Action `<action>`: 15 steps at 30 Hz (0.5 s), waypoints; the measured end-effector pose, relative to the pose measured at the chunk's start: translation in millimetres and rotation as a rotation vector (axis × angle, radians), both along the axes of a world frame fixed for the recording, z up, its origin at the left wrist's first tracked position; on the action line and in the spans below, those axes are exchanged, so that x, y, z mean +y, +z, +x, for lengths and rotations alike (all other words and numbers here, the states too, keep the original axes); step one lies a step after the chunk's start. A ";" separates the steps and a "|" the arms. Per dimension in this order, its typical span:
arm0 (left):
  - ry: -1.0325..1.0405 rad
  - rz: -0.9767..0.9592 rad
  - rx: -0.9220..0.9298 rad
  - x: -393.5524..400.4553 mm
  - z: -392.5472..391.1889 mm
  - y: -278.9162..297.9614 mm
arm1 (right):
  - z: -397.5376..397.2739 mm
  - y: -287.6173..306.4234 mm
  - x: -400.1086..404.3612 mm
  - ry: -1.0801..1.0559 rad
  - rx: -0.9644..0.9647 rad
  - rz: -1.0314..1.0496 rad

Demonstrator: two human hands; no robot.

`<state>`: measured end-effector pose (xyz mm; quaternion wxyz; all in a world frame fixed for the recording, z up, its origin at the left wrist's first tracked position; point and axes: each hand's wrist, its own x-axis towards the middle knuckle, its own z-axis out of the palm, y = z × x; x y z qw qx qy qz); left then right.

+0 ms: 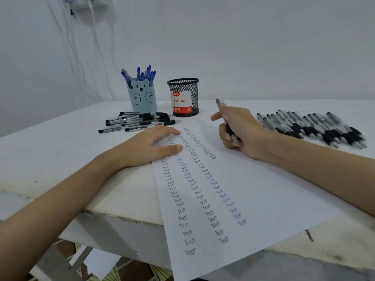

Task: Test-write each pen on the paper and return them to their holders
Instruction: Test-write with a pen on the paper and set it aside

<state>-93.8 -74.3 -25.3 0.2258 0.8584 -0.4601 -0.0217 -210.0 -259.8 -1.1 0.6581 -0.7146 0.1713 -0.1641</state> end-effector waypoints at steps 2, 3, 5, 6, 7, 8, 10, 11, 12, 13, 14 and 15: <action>-0.001 0.003 0.003 -0.1 -0.3 0.7 | -0.7 1.2 0.2 0.008 -0.003 0.017; 0.001 0.003 0.003 -0.2 -0.4 1.2 | -0.9 1.6 0.4 0.010 -0.008 0.027; 0.002 0.004 0.002 0.3 0.2 1.0 | -1.0 1.5 -0.1 0.002 -0.018 0.045; 0.002 0.006 0.000 0.5 0.2 0.6 | -0.7 1.5 -0.7 -0.007 -0.023 0.048; 0.001 0.008 -0.002 0.7 0.3 0.1 | -0.5 1.5 -1.4 -0.020 -0.028 0.049; 0.000 0.009 -0.003 0.7 0.5 -0.1 | -0.3 1.8 -2.2 -0.034 -0.032 0.055; 0.004 0.012 -0.002 0.4 0.2 0.4 | 0.4 1.5 -3.5 -0.051 -0.035 0.073; 0.006 0.012 0.000 0.3 -0.1 0.6 | 0.7 1.3 -4.0 -0.051 -0.031 0.073; 0.008 0.013 0.002 0.2 -0.2 1.0 | 1.0 1.7 -4.7 -0.050 -0.027 0.065; 0.011 0.011 0.003 0.1 -0.1 0.8 | 1.3 2.4 -5.4 -0.053 -0.017 0.039; 0.012 0.009 0.004 0.1 0.0 0.6 | 1.9 4.1 -7.5 -0.065 -0.010 -0.003; 0.012 0.007 0.004 0.1 0.4 0.0 | 2.5 7.0 -10.7 -0.086 -0.008 -0.059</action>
